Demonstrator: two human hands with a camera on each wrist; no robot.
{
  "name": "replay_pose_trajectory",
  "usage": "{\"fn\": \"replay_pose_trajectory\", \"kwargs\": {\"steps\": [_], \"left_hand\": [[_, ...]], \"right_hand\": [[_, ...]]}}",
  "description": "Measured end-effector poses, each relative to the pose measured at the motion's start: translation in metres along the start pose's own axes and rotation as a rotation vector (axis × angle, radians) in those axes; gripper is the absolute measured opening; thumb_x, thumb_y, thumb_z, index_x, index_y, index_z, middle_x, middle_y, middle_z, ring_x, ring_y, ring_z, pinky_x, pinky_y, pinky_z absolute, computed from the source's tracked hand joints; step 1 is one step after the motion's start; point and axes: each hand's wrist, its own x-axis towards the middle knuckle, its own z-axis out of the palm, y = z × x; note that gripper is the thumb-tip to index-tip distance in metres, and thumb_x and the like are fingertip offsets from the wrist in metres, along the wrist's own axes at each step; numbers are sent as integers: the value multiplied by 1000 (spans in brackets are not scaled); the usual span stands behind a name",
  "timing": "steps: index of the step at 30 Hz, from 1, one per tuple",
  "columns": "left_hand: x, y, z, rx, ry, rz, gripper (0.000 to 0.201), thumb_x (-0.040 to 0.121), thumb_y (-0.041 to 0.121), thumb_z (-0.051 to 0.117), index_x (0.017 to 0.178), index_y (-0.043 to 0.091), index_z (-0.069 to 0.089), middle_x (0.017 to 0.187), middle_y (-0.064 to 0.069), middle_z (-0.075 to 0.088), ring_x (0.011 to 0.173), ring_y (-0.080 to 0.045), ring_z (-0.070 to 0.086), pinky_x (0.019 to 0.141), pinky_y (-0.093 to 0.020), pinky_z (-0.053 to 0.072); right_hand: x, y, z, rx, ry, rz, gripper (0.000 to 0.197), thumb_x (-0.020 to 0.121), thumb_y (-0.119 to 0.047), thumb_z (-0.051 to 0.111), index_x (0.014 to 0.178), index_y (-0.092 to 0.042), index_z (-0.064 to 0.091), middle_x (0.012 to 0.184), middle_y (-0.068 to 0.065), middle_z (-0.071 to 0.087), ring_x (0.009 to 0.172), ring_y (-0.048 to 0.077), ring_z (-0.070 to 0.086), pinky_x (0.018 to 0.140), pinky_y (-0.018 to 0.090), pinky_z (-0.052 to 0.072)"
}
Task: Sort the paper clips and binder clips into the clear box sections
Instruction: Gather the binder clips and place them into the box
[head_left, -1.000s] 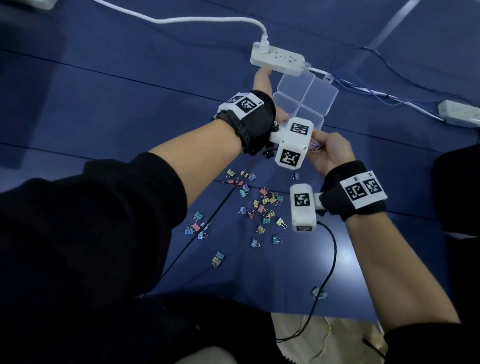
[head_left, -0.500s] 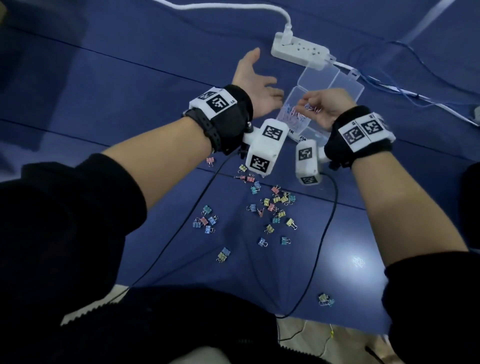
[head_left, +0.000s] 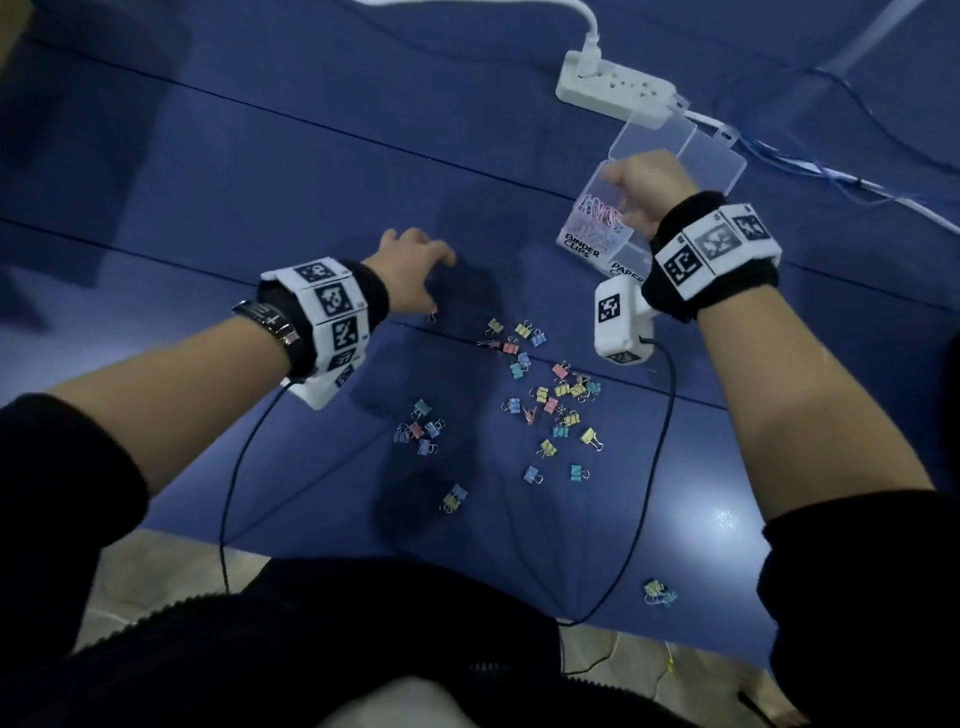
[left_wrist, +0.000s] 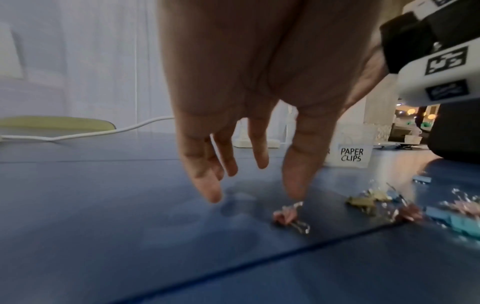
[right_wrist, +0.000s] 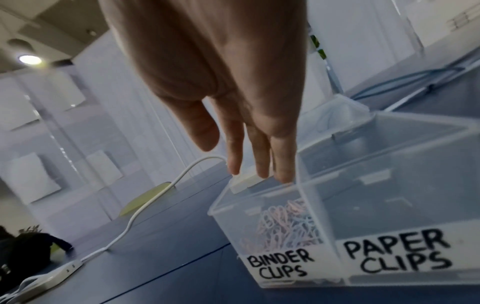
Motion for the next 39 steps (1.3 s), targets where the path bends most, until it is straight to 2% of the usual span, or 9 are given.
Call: {"fn": "replay_pose_trajectory", "kwargs": {"steps": [3, 6, 12, 15, 19, 24, 30, 33, 39], "left_hand": [[-2, -8, 12, 51, -52, 47, 78, 78, 12, 66, 146, 21, 26, 145, -13, 29, 131, -37, 26, 110, -47, 32], [-4, -1, 20, 80, -61, 94, 80, 77, 10, 67, 145, 24, 27, 140, -12, 31, 127, -36, 29, 106, -46, 36], [-14, 16, 37, 15, -44, 151, 43, 83, -9, 45, 121, 10, 54, 124, -16, 47, 112, -33, 46, 95, -41, 44], [-21, 21, 43, 0, -99, 194, 41, 83, -9, 46, 119, 8, 55, 120, -15, 52, 100, -27, 50, 91, -36, 46], [-40, 27, 55, -25, -219, 253, 46, 84, -4, 50, 128, 11, 48, 119, -12, 53, 87, -16, 46, 87, -32, 47], [-61, 23, 58, -144, -201, 287, 47, 85, 7, 60, 130, 13, 47, 126, -9, 52, 98, -16, 52, 88, -23, 42], [-87, 0, 62, -6, -59, 155, 57, 83, 27, 65, 134, 20, 41, 130, -10, 41, 121, -28, 39, 103, -35, 37], [-100, -9, 65, -32, -130, 60, 80, 73, 35, 75, 139, 20, 32, 131, -12, 33, 118, -32, 45, 100, -38, 42], [-119, -7, 80, -55, -243, 15, 117, 58, 26, 87, 147, 27, 10, 136, -13, 23, 115, -36, 49, 97, -40, 46]], "right_hand": [[-13, 16, -3, 89, 121, -216, 28, 85, 5, 38, 99, 0, 62, 98, 12, 63, 87, 12, 58, 73, 25, 50], [-40, 45, -11, 354, 267, -321, 42, 76, 17, 37, 90, -14, 62, 85, -7, 65, 80, 2, 58, 78, 14, 48], [-88, 103, -18, 726, 280, -162, 44, 77, 21, 33, 78, -14, 60, 62, -10, 71, 67, 4, 66, 68, 16, 53], [-99, 127, -9, 448, 244, -115, 37, 79, 17, 42, 96, -10, 61, 89, -2, 71, 82, 10, 61, 68, 15, 51], [-95, 145, 11, -349, 85, -112, 53, 80, 10, 44, 129, -8, 47, 141, 11, 42, 129, 27, 38, 108, 31, 27], [-104, 142, 39, -387, -82, -204, 48, 87, 8, 38, 133, -7, 43, 148, 9, 34, 137, 28, 29, 116, 33, 20], [-150, 161, 15, -17, 43, -241, 50, 84, 15, 35, 125, -9, 51, 139, 4, 47, 129, 21, 43, 111, 27, 31], [-185, 180, -10, -24, 109, -148, 44, 84, 12, 44, 122, -9, 52, 124, 4, 55, 102, 29, 55, 83, 6, 39], [-243, 232, -17, -225, 130, 384, 58, 74, 4, 62, 126, -14, 44, 128, 22, 41, 92, 31, 49, 77, 27, 37]]}}
